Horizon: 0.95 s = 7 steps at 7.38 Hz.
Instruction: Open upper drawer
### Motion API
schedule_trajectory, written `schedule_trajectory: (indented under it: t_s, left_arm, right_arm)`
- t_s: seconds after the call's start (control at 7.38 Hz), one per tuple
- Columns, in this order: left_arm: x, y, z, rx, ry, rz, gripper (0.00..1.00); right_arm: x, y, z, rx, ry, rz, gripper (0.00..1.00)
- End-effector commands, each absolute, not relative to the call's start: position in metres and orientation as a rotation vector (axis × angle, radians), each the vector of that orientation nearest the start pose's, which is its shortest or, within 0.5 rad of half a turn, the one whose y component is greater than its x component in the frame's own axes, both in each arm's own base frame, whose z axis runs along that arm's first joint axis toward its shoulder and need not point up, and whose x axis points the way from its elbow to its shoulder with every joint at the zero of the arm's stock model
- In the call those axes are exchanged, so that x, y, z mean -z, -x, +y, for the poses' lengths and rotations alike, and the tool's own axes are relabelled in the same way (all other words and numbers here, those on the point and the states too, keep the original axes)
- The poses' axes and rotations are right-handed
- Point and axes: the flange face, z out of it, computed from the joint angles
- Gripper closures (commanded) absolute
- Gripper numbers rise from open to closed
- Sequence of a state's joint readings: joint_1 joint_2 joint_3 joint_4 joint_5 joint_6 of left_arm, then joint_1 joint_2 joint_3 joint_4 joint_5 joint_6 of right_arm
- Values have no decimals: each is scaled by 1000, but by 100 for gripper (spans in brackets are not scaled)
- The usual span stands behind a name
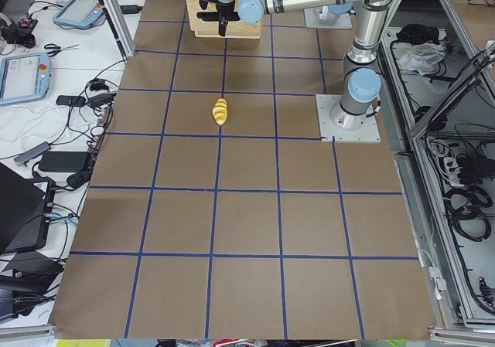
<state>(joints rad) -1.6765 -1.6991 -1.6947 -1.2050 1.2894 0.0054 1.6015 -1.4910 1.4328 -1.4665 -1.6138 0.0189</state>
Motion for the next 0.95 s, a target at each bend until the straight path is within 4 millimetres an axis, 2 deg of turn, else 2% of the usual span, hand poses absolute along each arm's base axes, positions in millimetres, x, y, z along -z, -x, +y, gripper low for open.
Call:
schedule_trajectory:
  t_s: [0.0,0.27,0.41,0.68,0.81]
  left_arm:
    - [-446,191,-513,144,-157,3385,0]
    - [-502,157,-500,78,-143,3208,0]
    - [-516,145,-496,89,-121,3144,0]
    - [-524,138,-493,113,-103,3132,0]
    - [-520,139,-492,101,-103,3132,0]
  right_arm:
    - [-505,-145,-516,-72,19,3185,0]
    - [-504,-145,-516,-74,19,3185,0]
    - [-505,-145,-516,-72,19,3185,0]
    - [-505,-145,-516,-72,21,3185,0]
    - [-505,-145,-516,-72,21,3185,0]
